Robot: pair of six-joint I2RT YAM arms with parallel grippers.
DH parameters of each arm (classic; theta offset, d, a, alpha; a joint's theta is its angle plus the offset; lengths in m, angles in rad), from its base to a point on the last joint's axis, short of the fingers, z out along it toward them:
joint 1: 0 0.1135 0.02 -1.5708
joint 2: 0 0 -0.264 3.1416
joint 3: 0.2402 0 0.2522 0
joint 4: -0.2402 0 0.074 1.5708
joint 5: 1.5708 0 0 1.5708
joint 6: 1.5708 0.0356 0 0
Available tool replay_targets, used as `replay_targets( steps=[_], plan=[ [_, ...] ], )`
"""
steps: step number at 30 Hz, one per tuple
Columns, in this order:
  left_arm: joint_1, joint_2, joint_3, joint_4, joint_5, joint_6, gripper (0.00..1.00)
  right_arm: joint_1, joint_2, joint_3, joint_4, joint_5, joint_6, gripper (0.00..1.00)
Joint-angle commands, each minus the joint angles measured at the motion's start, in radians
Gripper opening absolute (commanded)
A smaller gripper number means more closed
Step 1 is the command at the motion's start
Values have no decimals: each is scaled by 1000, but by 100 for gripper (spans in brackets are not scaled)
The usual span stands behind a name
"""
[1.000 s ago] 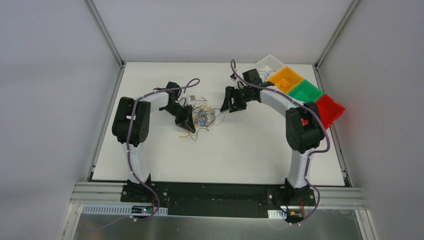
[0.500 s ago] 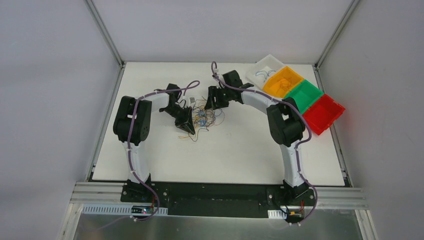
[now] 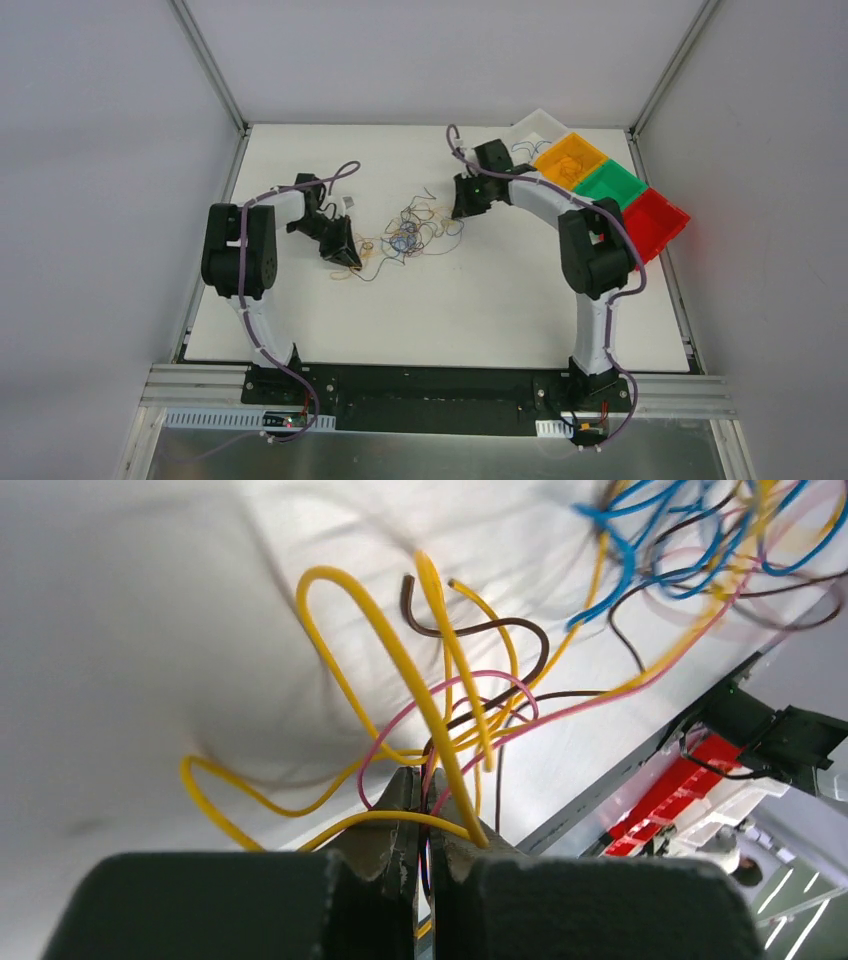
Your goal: Untangle the cables
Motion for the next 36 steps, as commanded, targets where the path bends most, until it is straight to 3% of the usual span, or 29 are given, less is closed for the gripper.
replay_targets(
  steps=[1,10,20,36],
  plan=[
    [99,-90,-71,-66,-73,73,0,-126,-201,-32,-104,105,-102,0],
    [287,-90,-94,-134,-177,210,0,-329,-398,62,-283,105,-137,0],
    [379,-65,-49,-175,-231,291,0,-474,-505,274,-382,22,-113,0],
    [490,-15,29,-227,-334,418,0,-561,-568,395,-398,-110,6,0]
  ],
)
